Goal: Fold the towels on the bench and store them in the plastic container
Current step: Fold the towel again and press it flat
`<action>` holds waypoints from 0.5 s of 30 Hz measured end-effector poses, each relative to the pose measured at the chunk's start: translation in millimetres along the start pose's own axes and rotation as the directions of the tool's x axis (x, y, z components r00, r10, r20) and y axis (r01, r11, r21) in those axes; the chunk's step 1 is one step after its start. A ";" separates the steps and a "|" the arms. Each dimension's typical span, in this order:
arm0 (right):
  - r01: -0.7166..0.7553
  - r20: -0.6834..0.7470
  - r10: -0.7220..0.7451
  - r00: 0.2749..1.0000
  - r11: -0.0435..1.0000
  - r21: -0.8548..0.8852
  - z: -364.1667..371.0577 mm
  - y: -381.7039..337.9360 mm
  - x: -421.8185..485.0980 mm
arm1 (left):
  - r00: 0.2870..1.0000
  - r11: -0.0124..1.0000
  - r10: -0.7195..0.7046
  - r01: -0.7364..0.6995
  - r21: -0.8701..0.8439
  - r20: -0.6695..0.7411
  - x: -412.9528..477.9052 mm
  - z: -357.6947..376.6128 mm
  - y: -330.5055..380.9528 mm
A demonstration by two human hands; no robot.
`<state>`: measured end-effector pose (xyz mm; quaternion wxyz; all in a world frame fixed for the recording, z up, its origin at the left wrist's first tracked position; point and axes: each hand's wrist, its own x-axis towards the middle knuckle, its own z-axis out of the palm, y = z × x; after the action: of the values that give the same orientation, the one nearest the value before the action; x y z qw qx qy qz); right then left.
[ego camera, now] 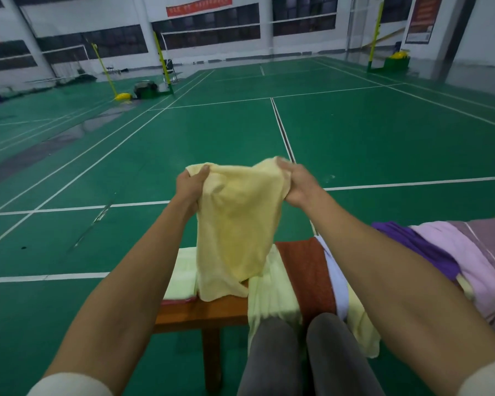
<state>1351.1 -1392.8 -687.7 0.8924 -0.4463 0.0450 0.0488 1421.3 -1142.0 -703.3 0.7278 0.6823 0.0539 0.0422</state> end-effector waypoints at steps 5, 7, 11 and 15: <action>-0.133 -0.037 0.130 0.991 0.985 -0.114 -11.8 3.9 2.3 | 1.000 0.999 -0.029 0.029 0.034 -0.011 1.3 -6.4 -3.5; -0.285 -0.057 0.281 0.958 0.908 -0.308 -12.5 7.3 -5.5 | 0.999 0.996 -0.050 0.051 0.078 -0.008 -0.1 -3.7 -8.4; -0.062 -0.149 0.046 0.988 0.993 -0.105 -5.0 -22.7 2.5 | 0.998 0.996 -0.062 0.061 0.060 0.030 -1.3 -5.2 -18.6; -0.157 -0.110 0.136 0.985 0.966 -0.206 -10.9 -19.9 -2.1 | 0.984 0.968 -0.160 0.141 0.205 0.079 5.5 -19.3 -25.9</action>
<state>1351.2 -1413.5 -678.2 0.8300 -0.5370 0.1146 0.0981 1423.8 -1123.9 -730.5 0.6588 0.7468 0.0750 -0.0513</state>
